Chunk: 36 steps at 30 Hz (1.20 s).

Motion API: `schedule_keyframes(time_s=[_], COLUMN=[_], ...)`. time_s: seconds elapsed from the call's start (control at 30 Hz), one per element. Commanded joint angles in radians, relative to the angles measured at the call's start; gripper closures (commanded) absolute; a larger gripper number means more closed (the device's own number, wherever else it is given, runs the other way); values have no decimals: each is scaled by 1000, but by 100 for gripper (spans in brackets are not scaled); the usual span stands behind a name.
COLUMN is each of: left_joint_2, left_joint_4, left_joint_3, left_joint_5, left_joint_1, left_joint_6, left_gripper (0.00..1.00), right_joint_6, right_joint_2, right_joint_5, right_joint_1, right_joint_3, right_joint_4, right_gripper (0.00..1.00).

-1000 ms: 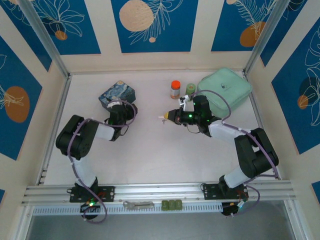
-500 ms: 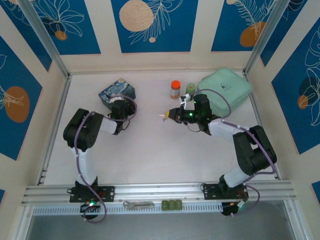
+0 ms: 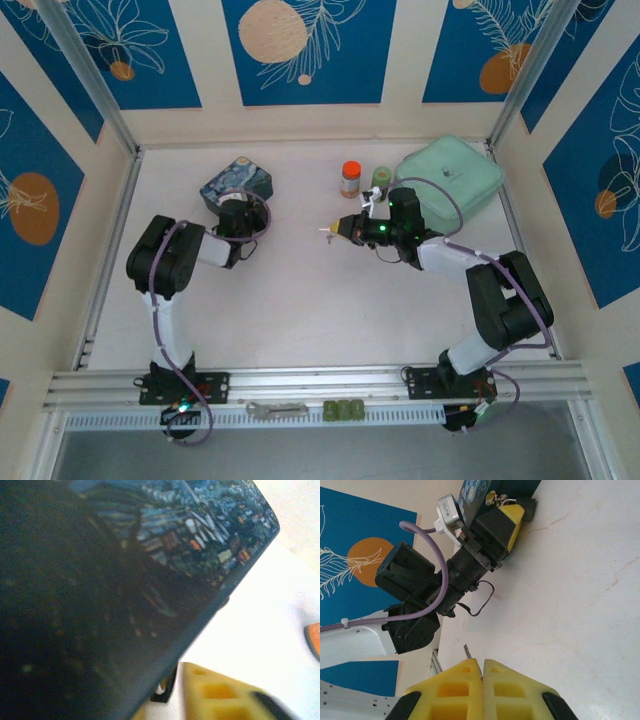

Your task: Unlock a padlock with a key

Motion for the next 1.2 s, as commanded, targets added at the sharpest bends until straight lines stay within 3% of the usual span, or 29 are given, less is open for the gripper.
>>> schedule_keyframes(time_s=[0.0, 0.33, 0.57, 0.77, 1.0, 1.17], left_joint_2=[26, 59, 72, 1, -57, -138], left_joint_4=[16, -52, -1, 14, 155, 181], left_joint_3=[16, 45, 32, -24, -120, -187], left_joint_5=[20, -104, -80, 13, 249, 320], left_joint_1=[14, -6, -12, -13, -35, -69], left_joint_6=[-34, -175, -195, -208, -356, -442], left_gripper=[61, 70, 98, 100, 100, 100], right_joint_6=[5, 10, -4, -7, 74, 152], right_joint_2=[1, -2, -16, -9, 56, 123], right_joint_5=[-14, -3, 5, 19, 38, 24], right_joint_1=[-1, 2, 1, 1, 4, 10], right_joint_3=[10, 5, 0, -20, -57, -77], right_joint_4=[-2, 1, -17, -19, 84, 199], right_gripper=[100, 100, 100, 100, 100, 100])
